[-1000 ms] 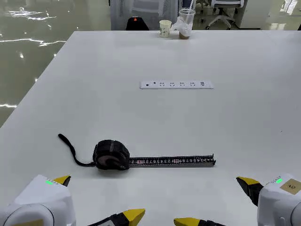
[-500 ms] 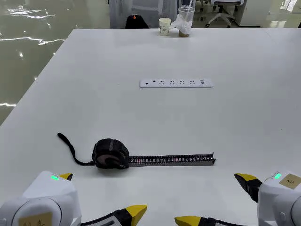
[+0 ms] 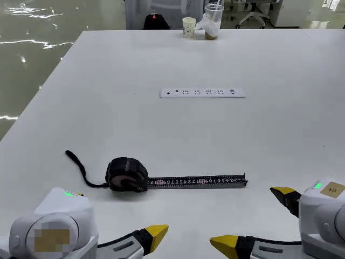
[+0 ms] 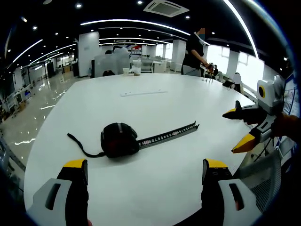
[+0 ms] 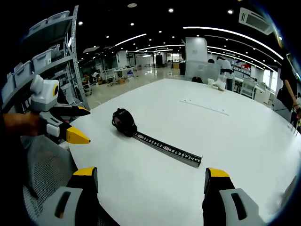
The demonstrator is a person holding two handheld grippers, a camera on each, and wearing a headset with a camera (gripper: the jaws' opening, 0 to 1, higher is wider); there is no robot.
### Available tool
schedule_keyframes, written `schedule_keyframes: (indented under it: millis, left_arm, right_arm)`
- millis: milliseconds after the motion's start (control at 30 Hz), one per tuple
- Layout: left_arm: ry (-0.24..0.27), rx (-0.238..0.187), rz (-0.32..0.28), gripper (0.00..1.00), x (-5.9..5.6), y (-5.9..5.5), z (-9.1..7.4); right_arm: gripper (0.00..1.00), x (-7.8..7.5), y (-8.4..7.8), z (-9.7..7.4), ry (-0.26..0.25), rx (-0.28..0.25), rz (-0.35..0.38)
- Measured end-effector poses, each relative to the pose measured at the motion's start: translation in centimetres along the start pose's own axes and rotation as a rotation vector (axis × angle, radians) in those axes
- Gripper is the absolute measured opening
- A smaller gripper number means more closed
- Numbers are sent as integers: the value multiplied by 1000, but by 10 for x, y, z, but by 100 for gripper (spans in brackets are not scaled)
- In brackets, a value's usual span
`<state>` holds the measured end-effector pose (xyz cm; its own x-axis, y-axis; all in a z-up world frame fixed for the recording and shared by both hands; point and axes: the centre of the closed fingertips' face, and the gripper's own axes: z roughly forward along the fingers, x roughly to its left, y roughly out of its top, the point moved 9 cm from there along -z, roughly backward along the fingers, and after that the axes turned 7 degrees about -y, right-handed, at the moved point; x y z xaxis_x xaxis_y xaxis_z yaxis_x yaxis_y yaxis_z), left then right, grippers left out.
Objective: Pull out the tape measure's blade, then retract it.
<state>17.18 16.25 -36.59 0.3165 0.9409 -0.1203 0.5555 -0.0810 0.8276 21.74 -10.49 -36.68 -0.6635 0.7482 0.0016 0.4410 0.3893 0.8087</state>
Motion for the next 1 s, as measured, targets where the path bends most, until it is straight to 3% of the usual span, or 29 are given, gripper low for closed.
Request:
schedule_keyframes:
  millis: [1000]
  left_arm:
    - [37, -15, -47, 99, 15, 16, 40]
  right_arm:
    - [79, -44, 4, 25, 110, 98, -204]
